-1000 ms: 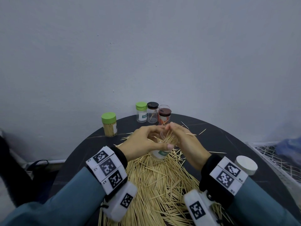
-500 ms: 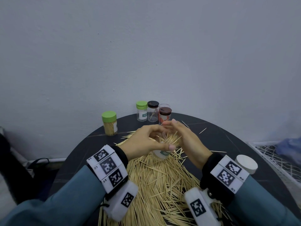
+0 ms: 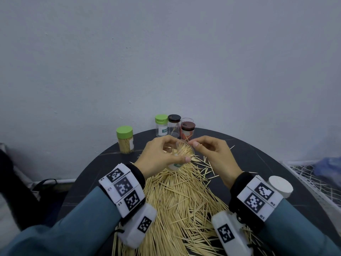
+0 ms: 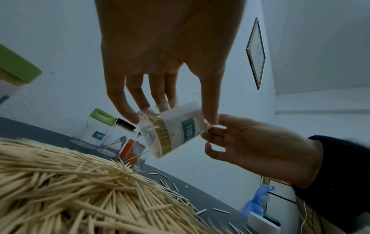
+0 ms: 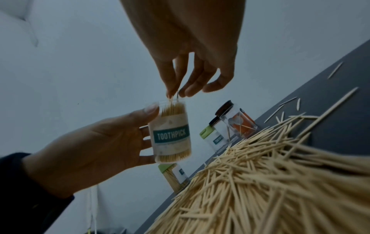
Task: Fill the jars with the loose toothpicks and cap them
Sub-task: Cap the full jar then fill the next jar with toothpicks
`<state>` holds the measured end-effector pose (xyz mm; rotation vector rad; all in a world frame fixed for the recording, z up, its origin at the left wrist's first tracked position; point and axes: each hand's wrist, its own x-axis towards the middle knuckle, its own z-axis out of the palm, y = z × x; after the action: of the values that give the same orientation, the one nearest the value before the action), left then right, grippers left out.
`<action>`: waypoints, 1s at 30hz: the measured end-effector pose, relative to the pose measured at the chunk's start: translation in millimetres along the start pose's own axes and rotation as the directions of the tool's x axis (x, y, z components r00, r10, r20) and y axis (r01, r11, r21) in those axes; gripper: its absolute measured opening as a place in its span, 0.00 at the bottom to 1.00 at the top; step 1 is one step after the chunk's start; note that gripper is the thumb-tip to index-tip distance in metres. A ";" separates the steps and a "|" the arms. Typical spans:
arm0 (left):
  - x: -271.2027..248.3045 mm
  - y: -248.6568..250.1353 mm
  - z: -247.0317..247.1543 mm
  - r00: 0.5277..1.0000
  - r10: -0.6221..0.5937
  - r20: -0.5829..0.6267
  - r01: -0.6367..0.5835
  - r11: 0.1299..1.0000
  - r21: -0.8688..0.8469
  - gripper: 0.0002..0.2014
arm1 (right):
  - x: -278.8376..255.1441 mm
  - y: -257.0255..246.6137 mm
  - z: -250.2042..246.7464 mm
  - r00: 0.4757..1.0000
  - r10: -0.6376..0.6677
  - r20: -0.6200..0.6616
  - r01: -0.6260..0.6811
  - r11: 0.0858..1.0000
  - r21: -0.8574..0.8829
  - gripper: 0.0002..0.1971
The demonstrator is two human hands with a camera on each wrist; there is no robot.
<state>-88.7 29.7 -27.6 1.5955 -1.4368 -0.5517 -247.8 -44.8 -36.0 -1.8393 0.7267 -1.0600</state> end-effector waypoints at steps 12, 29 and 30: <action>0.2 0.3 -0.8 0.999 0.001 -0.039 0.002 0.997 0.075 0.27 | -2.9 0.2 -1.3 0.999 0.028 -0.025 -0.032 0.984 -0.177 0.04; -0.9 3.9 -3.8 1.000 -0.021 -0.020 0.022 0.997 0.080 0.27 | 3.3 -7.3 -11.7 0.930 0.351 0.111 -0.262 0.843 -0.469 0.07; -0.5 4.1 -4.9 0.999 -0.023 -0.023 0.025 0.997 0.073 0.27 | 4.2 -5.0 -12.4 0.882 0.445 0.154 -0.277 0.755 -0.594 0.13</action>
<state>-87.1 32.0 -21.8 1.6740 -1.4376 -0.4986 -256.5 -50.7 -26.7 -2.1487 1.2535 -0.3115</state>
